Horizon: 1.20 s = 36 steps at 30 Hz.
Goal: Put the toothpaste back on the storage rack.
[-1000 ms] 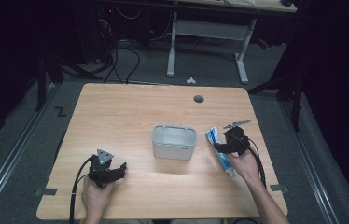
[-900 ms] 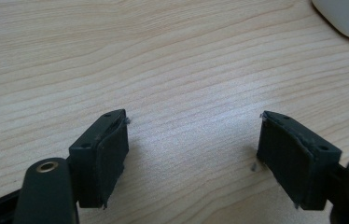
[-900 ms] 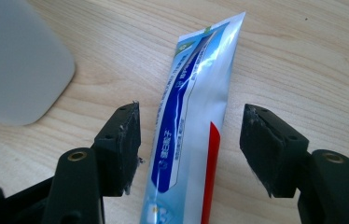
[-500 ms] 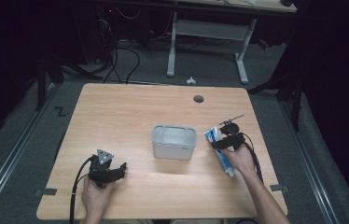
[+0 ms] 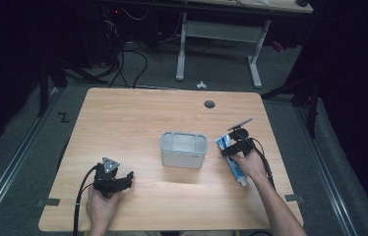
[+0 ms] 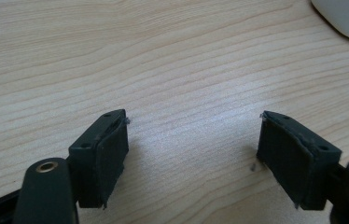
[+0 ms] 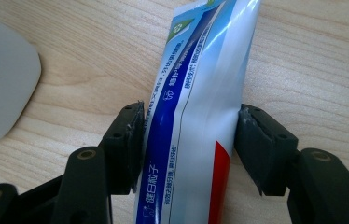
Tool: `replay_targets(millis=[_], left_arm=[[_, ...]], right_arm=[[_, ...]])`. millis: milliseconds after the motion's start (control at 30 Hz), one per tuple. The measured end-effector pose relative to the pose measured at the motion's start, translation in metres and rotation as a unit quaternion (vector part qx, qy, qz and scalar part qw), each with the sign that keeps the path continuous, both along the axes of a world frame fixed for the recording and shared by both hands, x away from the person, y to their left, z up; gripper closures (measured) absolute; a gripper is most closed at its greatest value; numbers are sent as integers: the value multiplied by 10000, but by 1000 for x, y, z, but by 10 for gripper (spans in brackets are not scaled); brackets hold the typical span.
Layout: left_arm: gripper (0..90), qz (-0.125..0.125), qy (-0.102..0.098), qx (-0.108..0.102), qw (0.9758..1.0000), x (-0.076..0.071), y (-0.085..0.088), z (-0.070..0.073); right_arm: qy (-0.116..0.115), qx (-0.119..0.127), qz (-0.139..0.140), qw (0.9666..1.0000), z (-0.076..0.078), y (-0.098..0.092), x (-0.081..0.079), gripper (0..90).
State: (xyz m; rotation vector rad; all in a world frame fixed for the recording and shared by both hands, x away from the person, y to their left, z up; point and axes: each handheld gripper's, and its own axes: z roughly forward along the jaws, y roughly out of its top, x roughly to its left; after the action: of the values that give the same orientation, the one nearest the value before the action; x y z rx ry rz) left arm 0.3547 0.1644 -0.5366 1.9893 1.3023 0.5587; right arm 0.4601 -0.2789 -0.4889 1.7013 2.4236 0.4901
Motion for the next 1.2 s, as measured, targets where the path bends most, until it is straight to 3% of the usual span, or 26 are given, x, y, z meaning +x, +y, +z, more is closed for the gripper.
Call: replay_targets(millis=[300,400,600,733,867,1000,1200], left_arm=[[250,-7,8,2,10000,0,0,0],[250,-3,1,2,10000,0,0,0],[250,-8,3,-3,10000,0,0,0],[249,-7,3,-5,10000,0,0,0],[249,-8,2,-2,10000,0,0,0],[249,-8,1,-2,10000,0,0,0],[249,-28,1,-8,10000,0,0,0]], right_arm=[[106,-64,-46,9999,0,1,1,469],[152,-274,-21,9995,0,5,1,559],[289,205,-153,9993,-3,-7,4,623],[323,265,-144,9990,-2,-8,4,686],[217,29,71,9997,1,-1,1,730],[116,-30,163,9998,3,1,-2,735],[-81,145,222,9996,11,0,-9,735]])
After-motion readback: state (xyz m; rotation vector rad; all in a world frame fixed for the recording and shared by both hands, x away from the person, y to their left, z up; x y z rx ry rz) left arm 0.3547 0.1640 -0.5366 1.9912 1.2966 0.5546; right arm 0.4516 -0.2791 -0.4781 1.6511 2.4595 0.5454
